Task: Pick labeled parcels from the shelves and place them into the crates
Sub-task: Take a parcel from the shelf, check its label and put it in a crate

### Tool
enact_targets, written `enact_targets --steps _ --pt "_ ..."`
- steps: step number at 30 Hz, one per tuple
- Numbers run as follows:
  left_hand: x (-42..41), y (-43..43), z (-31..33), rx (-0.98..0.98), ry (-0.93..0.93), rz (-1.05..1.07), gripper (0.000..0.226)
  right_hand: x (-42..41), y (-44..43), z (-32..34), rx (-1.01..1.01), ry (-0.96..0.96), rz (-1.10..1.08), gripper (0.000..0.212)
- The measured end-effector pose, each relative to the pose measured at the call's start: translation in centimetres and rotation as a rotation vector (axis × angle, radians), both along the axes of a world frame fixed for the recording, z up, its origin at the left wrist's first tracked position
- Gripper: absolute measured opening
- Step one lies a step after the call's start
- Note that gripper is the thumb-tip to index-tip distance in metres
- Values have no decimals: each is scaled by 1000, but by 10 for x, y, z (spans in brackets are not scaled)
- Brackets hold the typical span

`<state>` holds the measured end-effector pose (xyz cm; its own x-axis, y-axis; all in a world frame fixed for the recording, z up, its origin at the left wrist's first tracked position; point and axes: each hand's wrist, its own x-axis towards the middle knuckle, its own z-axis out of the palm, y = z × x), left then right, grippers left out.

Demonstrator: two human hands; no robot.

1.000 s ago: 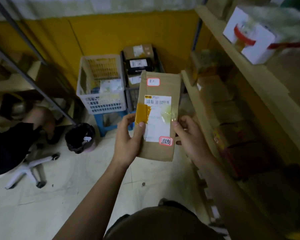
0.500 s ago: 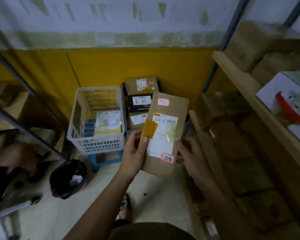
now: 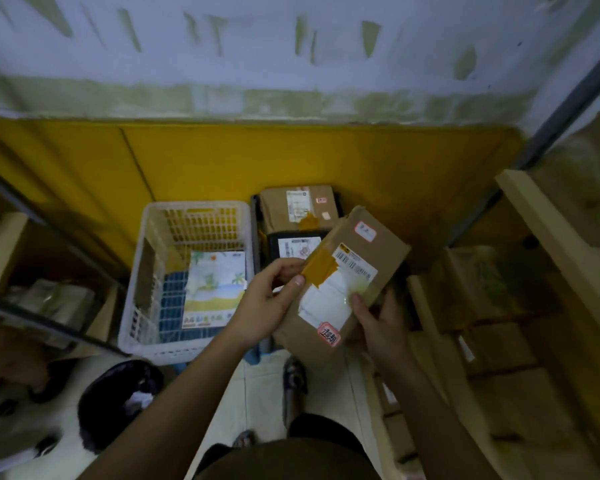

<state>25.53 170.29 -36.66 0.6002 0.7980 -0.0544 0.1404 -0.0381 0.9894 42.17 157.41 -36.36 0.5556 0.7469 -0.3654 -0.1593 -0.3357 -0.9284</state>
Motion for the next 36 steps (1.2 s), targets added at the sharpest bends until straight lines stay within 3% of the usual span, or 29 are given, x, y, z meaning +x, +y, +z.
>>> enact_targets --steps 4,8,12,16,21,25,30,36 --pt "9 44 -14 -26 36 108 32 16 67 -15 -39 -80 88 61" --pt "7 96 -31 -59 94 182 43 31 149 -28 -33 -72 184 44" --pt "-11 137 -46 -256 134 243 46 29 225 -43 -95 -74 332 46" --pt "-29 164 -64 -304 171 423 50 9 286 -62 -148 -149 516 50" --pt "-54 205 -109 -359 183 502 54 -21 329 -85 -225 -136 595 48" --pt "-62 239 -155 -428 218 570 38 -36 364 -115 -298 -194 618 43" --pt "-63 272 -224 -483 322 584 44 -57 393 -163 -411 -239 542 39" --pt "-44 293 -291 -574 404 589 48 -60 373 -225 -646 -599 677 54"
